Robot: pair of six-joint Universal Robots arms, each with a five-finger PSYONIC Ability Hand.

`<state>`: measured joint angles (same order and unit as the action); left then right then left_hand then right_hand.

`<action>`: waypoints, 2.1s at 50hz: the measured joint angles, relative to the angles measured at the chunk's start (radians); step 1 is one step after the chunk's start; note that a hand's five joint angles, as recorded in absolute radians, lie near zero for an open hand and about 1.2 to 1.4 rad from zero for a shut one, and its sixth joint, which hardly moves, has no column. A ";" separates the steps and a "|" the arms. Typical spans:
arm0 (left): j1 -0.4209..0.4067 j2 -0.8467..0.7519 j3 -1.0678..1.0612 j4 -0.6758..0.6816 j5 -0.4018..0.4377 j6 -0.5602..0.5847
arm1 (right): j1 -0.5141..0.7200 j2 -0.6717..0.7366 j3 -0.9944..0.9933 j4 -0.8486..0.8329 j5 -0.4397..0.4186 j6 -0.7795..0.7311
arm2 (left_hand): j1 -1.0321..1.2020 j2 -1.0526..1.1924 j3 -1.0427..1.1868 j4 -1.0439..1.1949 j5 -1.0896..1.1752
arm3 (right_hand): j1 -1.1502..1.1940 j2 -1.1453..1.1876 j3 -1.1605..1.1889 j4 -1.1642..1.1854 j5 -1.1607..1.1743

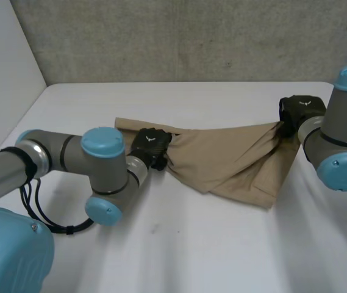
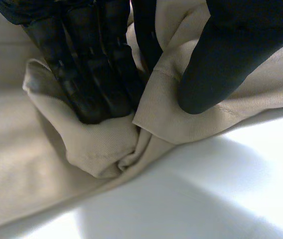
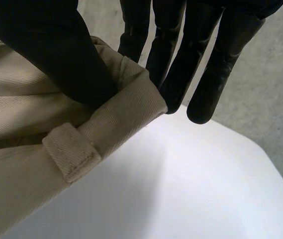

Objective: Fold the shorts.

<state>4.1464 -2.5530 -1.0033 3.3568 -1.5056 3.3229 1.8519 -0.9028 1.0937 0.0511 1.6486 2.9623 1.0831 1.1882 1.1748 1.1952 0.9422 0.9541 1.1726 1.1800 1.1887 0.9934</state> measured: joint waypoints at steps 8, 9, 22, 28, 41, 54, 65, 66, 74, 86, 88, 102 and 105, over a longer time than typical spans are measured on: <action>0.028 0.258 -0.102 -0.015 -0.024 0.001 | -0.003 -0.134 0.044 0.012 -0.038 -0.009 | 0.000 0.000 0.010 0.003 0.000 | 0.000 0.000 0.000 0.000 0.000; 0.032 0.304 -0.119 -0.020 -0.026 0.001 | -0.002 -0.156 0.048 0.016 -0.045 -0.013 | 0.000 0.001 0.010 0.004 0.000 | 0.000 0.000 0.000 0.000 0.000; 0.064 0.797 -0.248 -0.234 0.003 -0.002 | 0.008 -0.460 0.075 0.122 -0.131 -0.179 | 0.000 0.005 0.012 0.004 0.000 | 0.000 0.000 0.000 0.000 0.000; 0.126 0.851 -0.250 -0.388 0.062 -0.009 | 0.015 -0.535 0.089 0.192 -0.145 -0.319 | 0.000 0.005 0.012 0.004 0.000 | 0.000 0.000 0.000 0.000 0.000; 0.298 0.699 -0.262 -0.466 0.135 -0.056 | 0.081 -0.396 0.148 0.278 -0.107 -0.554 | 0.000 0.005 0.012 0.004 0.000 | 0.000 0.000 0.000 0.000 0.000; 0.301 0.409 -0.095 -0.435 0.160 -0.053 | 0.140 -0.168 0.015 0.151 -0.078 -0.583 | 0.000 0.005 0.012 0.004 0.000 | 0.000 0.000 0.000 0.005 0.000; 0.288 0.487 0.146 0.046 0.004 -0.064 | 0.159 -0.125 -0.255 -0.406 0.008 -0.522 | 0.000 0.007 0.016 0.005 0.000 | 0.000 0.000 0.000 0.005 0.000; 0.287 0.518 0.137 0.119 -0.022 -0.065 | 0.158 -0.143 -0.258 -0.478 0.011 -0.508 | 0.000 0.007 0.016 0.005 0.000 | 0.000 0.000 0.000 0.005 0.000; 0.273 0.663 -0.054 0.278 -0.060 -0.071 | 0.158 -0.295 -0.099 -0.593 -0.021 -0.438 | 0.001 0.007 0.016 0.005 0.000 | 0.000 0.000 0.000 0.005 0.001; 0.266 0.600 -0.392 0.085 0.010 -0.102 | 0.162 -0.261 0.288 -0.393 -0.185 -0.435 | 0.010 0.008 0.016 0.005 0.037 | 0.015 0.000 0.000 0.005 0.004; 0.265 0.555 -0.443 0.052 0.012 -0.101 | 0.163 -0.208 0.338 -0.371 -0.196 -0.439 | 0.010 0.008 0.016 0.005 0.037 | 0.015 0.000 0.000 0.005 0.004; 0.267 0.528 -0.550 -0.168 0.014 -0.095 | 0.147 -0.145 0.443 -0.180 -0.151 -0.430 | 0.010 0.008 0.016 0.005 0.037 | 0.015 0.000 0.000 0.005 0.004; 0.262 0.584 -0.549 -0.218 0.014 -0.096 | 0.145 -0.192 0.470 -0.172 -0.149 -0.426 | 0.010 0.008 0.016 0.005 0.037 | 0.016 0.000 0.000 0.005 0.004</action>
<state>4.4088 -1.9686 -1.5521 3.1392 -1.4912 3.2269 1.9969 -1.0947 1.5639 -0.1212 1.4994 2.5364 1.0933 1.1962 1.1905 1.1999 0.9796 0.9698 1.1727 1.1800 1.1937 0.9976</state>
